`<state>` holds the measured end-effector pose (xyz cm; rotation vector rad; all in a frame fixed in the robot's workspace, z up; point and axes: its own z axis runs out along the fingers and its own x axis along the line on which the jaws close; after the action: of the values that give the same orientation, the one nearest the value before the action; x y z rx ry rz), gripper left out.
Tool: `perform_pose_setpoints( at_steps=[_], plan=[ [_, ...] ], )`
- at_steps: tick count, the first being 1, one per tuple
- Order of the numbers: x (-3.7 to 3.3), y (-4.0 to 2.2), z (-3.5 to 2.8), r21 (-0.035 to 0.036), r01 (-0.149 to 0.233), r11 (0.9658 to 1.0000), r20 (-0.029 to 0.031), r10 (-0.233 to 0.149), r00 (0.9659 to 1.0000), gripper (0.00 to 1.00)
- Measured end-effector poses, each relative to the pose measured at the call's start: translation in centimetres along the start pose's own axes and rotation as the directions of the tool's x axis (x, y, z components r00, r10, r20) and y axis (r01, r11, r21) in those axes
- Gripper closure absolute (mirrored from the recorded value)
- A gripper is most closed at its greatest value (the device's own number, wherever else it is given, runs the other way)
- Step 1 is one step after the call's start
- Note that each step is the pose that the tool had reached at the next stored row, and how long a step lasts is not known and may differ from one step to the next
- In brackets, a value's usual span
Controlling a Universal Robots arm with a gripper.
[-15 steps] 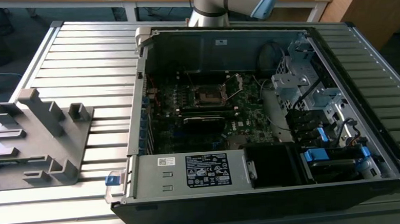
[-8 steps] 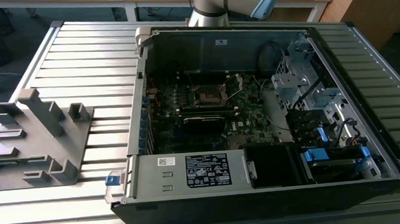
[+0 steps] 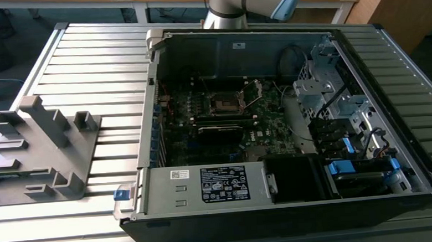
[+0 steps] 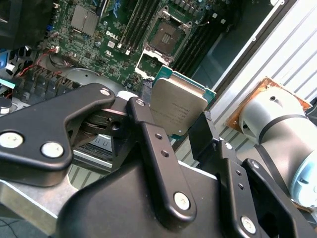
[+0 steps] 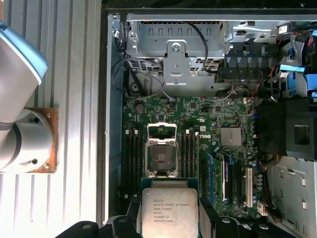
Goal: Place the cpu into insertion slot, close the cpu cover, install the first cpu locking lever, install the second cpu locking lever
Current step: 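Place the cpu into insertion slot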
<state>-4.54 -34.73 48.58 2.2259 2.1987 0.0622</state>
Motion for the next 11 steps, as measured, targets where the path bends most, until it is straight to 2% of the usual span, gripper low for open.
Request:
perform_pose_setpoints(
  at_steps=[7, 11],
  plan=[
    [0.0, 0.0, 0.04, 0.0, 0.0, 1.0, 0.0, 0.0, 1.0, 0.46],
    [-0.01, -0.01, 0.34, 0.0, 0.0, 1.0, 0.0, 0.0, 1.0, 0.46]
  ],
)
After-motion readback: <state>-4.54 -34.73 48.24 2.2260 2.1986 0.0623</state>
